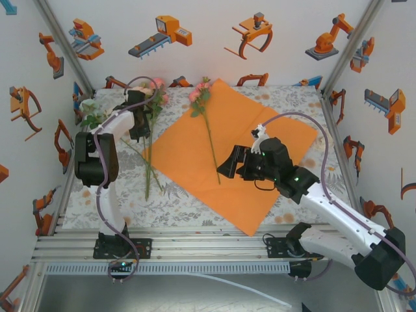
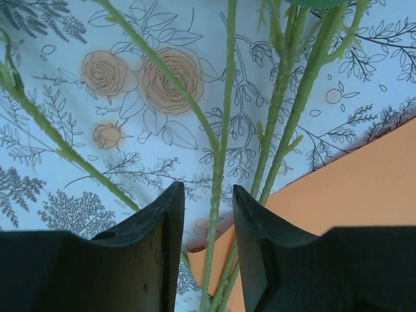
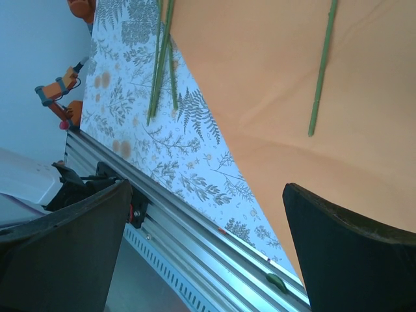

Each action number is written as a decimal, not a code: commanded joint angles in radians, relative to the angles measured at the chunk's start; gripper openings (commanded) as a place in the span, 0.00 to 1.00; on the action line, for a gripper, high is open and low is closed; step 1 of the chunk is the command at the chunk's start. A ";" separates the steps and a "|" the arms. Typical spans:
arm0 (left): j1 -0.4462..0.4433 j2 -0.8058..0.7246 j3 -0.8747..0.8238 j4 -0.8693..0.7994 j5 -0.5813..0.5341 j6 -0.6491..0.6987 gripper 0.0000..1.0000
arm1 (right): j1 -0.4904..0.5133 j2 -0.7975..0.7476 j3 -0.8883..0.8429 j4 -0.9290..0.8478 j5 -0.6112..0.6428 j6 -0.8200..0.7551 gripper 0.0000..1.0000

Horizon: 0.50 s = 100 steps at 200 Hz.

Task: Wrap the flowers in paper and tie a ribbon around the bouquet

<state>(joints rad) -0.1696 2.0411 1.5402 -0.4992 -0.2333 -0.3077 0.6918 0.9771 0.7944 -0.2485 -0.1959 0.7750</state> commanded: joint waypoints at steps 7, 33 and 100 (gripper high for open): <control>0.019 0.046 0.067 -0.032 0.076 0.038 0.39 | 0.010 -0.009 0.034 0.034 0.038 0.016 0.88; 0.033 0.099 0.111 -0.072 0.100 0.030 0.37 | 0.011 -0.009 0.043 0.017 0.040 0.021 0.88; 0.045 0.037 0.106 -0.073 0.095 0.018 0.15 | 0.015 -0.018 0.060 -0.001 0.053 0.017 0.88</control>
<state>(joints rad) -0.1299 2.1384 1.6314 -0.5430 -0.1406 -0.2943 0.6983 0.9756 0.8165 -0.2493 -0.1627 0.7895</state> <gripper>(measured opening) 0.181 0.884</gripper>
